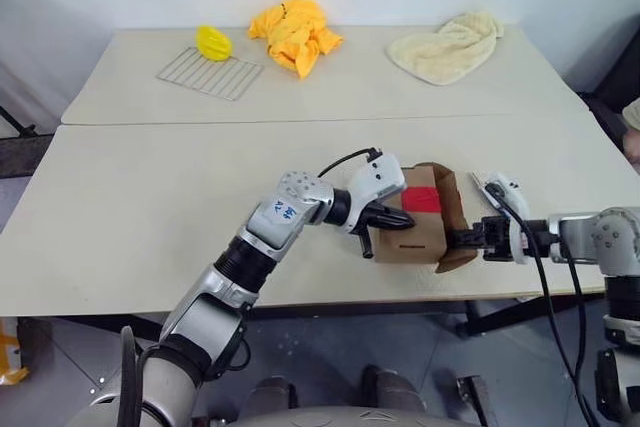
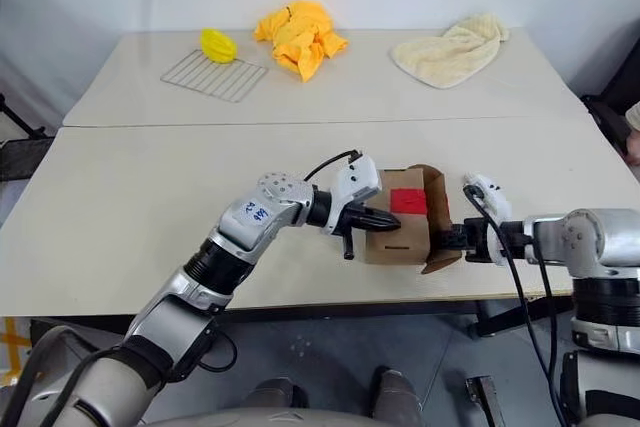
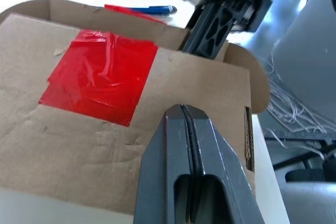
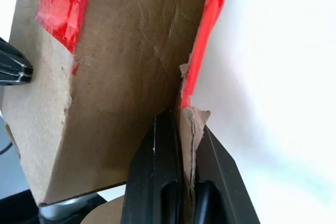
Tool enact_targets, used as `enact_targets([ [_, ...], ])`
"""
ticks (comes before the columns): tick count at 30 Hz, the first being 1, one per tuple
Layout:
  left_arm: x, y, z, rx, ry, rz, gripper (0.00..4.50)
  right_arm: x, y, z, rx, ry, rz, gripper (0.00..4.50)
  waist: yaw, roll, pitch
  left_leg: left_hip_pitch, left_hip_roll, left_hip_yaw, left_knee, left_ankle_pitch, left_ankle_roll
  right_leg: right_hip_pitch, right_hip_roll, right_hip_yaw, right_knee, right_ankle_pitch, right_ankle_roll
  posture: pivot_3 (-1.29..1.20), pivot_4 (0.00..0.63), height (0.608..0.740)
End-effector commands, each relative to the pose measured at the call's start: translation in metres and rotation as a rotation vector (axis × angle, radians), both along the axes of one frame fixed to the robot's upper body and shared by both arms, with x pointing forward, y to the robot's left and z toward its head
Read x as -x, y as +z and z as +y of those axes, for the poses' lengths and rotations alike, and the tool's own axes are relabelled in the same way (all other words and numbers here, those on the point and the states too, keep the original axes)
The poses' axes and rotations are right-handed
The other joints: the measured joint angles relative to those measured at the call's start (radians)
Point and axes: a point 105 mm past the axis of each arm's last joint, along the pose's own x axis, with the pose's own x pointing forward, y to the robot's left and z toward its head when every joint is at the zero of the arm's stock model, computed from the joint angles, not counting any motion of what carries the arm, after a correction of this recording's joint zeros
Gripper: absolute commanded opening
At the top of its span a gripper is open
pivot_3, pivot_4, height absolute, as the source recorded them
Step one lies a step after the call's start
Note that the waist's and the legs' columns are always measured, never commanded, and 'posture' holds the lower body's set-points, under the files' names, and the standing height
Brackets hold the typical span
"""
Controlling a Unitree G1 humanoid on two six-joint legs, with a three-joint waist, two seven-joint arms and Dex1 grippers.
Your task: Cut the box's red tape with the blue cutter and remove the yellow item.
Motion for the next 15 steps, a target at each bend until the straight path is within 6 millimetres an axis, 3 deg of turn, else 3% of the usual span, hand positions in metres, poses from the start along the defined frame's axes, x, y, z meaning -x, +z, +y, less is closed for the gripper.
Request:
enact_targets([
  [1, -0.009, -0.031, 0.005, -0.081, 0.086, 0.058, 0.00, 0.007, 0.045, 0.009, 0.001, 0.076, -0.167, 0.04, 0.004, 0.000, 0.000, 0.000, 0.000, 0.000, 0.000, 0.000, 0.000, 0.000, 0.000, 0.000, 0.000, 0.000, 0.000, 0.00, 0.150, 0.740],
  [15, -0.003, -0.031, -0.014, -0.018, 0.095, 0.085, 0.00, 0.019, 0.068, 0.027, 0.142, 0.177, -0.230, 0.04, 0.015, 0.000, 0.000, 0.000, 0.000, 0.000, 0.000, 0.000, 0.001, 0.000, 0.000, 0.000, -0.001, 0.000, 0.000, 0.00, 0.150, 0.740],
])
